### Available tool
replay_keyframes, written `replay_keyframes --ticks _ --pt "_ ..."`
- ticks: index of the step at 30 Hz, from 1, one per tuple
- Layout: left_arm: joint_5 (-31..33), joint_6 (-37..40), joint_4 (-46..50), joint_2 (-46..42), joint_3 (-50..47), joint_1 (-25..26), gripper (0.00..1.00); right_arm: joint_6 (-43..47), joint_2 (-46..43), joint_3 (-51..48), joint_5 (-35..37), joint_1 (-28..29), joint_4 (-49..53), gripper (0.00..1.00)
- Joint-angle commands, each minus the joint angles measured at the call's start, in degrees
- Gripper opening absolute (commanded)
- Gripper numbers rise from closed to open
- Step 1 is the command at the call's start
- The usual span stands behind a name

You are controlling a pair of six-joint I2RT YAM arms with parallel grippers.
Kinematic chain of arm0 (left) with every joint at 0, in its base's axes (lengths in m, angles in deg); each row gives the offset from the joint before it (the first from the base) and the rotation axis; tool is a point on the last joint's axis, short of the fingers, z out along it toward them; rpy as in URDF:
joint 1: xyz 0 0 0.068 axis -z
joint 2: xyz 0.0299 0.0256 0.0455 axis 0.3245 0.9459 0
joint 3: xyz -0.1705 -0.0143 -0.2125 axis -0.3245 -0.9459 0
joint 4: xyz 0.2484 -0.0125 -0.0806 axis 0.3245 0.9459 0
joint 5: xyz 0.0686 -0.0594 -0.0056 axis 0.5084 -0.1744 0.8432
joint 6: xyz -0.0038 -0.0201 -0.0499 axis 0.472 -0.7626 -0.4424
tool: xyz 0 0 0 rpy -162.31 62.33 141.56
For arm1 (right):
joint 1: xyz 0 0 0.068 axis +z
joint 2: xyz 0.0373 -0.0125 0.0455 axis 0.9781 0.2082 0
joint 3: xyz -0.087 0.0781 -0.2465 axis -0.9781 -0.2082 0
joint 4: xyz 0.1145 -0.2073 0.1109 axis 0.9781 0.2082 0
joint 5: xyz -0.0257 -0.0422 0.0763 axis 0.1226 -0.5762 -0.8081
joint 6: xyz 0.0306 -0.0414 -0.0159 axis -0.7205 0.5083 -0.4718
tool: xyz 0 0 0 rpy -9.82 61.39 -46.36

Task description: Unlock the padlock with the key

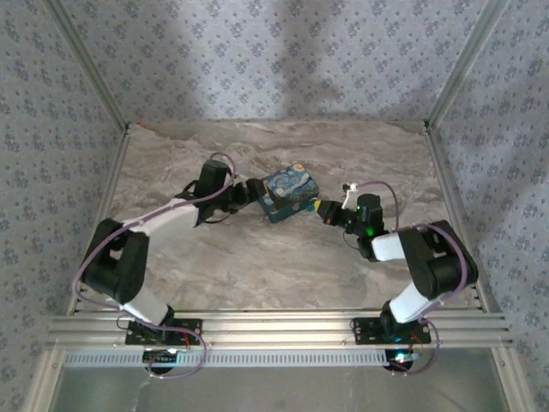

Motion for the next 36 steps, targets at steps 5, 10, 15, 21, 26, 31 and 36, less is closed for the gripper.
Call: replay_keyframes --ticks 5,10,15,21,26,31,36 --pt "11.5 7.6 6.0 -13.3 -5.2 -2.4 0.87 12.5 -17.2 5.4 1.8 0.1 33.5 0.02" --pt "19.1 11.3 7.8 -21.2 -8.9 -3.6 0.91 15.6 -23.8 10.5 2.1 1.1 52.1 0.02" --pt "23.8 13.1 7.6 -28.0 -12.5 -4.8 0.96 15.6 -28.1 12.6 3.5 3.4 64.9 0.02" --pt "26.7 13.3 6.6 -33.1 -16.0 -6.4 0.98 14.6 -30.5 11.3 4.7 7.0 75.9 0.02" --pt "26.5 13.2 7.3 -33.5 -16.5 -7.2 0.98 14.0 -29.9 7.7 5.0 7.7 76.6 0.02" --pt "26.0 12.7 7.4 -33.2 -16.5 -7.3 0.98 14.7 -25.6 6.4 4.4 7.6 72.9 0.02" --pt "25.7 12.4 8.0 -33.0 -16.4 -7.4 0.98 16.0 -20.2 6.8 3.9 7.8 70.0 0.02"
